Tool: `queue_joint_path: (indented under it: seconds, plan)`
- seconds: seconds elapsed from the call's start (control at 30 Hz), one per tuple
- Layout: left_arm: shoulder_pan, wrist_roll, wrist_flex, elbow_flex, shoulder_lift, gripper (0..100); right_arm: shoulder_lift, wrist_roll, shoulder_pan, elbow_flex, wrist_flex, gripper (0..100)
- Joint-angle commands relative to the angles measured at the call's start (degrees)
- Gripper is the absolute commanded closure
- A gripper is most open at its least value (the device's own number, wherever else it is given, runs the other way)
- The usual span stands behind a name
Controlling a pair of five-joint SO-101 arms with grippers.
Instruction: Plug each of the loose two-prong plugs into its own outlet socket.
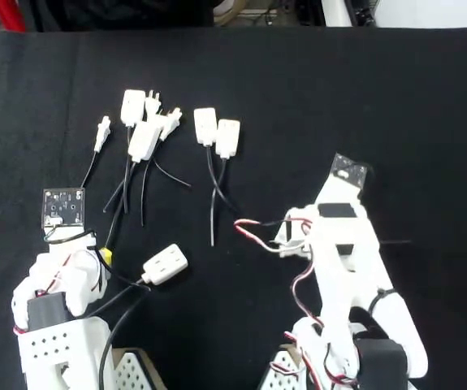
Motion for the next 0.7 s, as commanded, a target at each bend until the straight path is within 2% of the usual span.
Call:
queue_joint_path:
  seconds: [0.0,0.43,0.6,0.67]
  plan:
    - [0.7,0.0,-0.7,-0.4,-0.3,80,-1.0,-1.2,0.7,0.9,-4.7,80.8]
    - [0.7,0.0,-0.7,-0.4,-0.3,80,-1.0,-8.1,0.6,1.7,-12.4,81.3]
    - [0.7,0.0,-0.7,-0.4,-0.3,80,-1.0,-8.1,0.6,1.5,-12.5,93.9]
    - [0.7,0.0,-0.7,-0.4,-0.3,80,-1.0,-8.1,0.6,1.4,-12.5,92.3]
